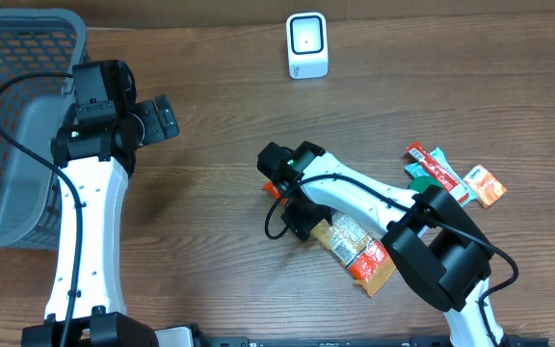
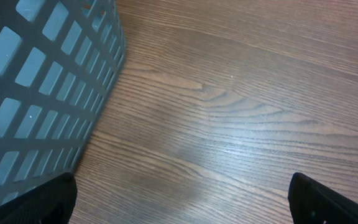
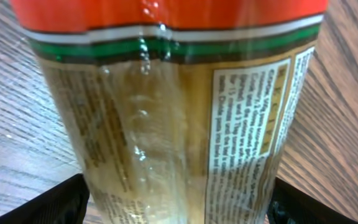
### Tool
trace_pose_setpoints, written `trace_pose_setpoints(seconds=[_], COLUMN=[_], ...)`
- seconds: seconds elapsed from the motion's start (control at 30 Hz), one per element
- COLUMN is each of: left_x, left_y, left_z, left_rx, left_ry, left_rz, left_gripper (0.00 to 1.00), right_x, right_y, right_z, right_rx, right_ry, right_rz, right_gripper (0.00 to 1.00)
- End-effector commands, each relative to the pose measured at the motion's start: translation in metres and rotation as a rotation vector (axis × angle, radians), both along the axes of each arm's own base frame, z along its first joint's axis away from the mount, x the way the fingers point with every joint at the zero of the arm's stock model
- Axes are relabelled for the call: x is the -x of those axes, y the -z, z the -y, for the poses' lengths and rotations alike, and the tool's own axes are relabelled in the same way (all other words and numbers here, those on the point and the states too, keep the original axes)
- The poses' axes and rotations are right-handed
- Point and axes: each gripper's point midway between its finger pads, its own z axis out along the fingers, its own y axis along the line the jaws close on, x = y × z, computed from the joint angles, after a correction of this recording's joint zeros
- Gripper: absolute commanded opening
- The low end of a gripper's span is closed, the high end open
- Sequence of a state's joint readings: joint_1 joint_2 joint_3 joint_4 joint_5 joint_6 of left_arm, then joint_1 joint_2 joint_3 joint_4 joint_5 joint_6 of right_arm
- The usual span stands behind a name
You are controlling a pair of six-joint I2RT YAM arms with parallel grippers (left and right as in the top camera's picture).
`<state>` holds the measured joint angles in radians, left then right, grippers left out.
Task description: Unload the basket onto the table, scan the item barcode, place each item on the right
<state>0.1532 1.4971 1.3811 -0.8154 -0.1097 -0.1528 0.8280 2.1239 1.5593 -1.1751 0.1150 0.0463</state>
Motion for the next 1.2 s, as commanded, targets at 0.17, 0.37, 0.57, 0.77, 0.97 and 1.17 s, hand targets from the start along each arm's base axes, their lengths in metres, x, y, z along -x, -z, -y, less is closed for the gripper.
trace_pose_setpoints(seconds=[0.17, 0.37, 0.57, 0.77, 0.97, 1.17], left_x=[-0.003, -0.003, -0.003, -0.003, -0.003, -0.003], left_y=[-0.002, -0.002, -0.002, -0.002, -0.002, -0.002], left_z=[-0.002, -0.003, -0.002, -0.002, -0.002, -0.002], left_rx=[-0.016, -0.016, -0.016, -0.016, -0.016, -0.016], left_ry=[0.009, 0.009, 0.009, 0.009, 0.009, 0.009], left_rz=[0.002, 0.002, 0.002, 0.002, 0.002, 0.002], left_gripper=[1.0, 1.0, 1.0, 1.0, 1.0, 1.0], right_x=[0.001, 0.003, 0.02, 0.021, 0.02, 0.019], right_y=[0.003, 0.006, 0.028, 0.039, 0.04, 0.04], right_z=[0.002, 0.011, 0.02, 0.021, 0.02, 0.019], right_rx=[-0.017, -0.01, -0.007, -0.02, -0.027, -0.029], right_ry=[0.0, 0.022, 0.031, 0.03, 0.029, 0.028], right_rz=[-0.047, -0.075, -0.127, -0.115, -0.111, -0.108], right_gripper=[0.91, 0.91, 0.9, 0.52, 0.36, 0.23])
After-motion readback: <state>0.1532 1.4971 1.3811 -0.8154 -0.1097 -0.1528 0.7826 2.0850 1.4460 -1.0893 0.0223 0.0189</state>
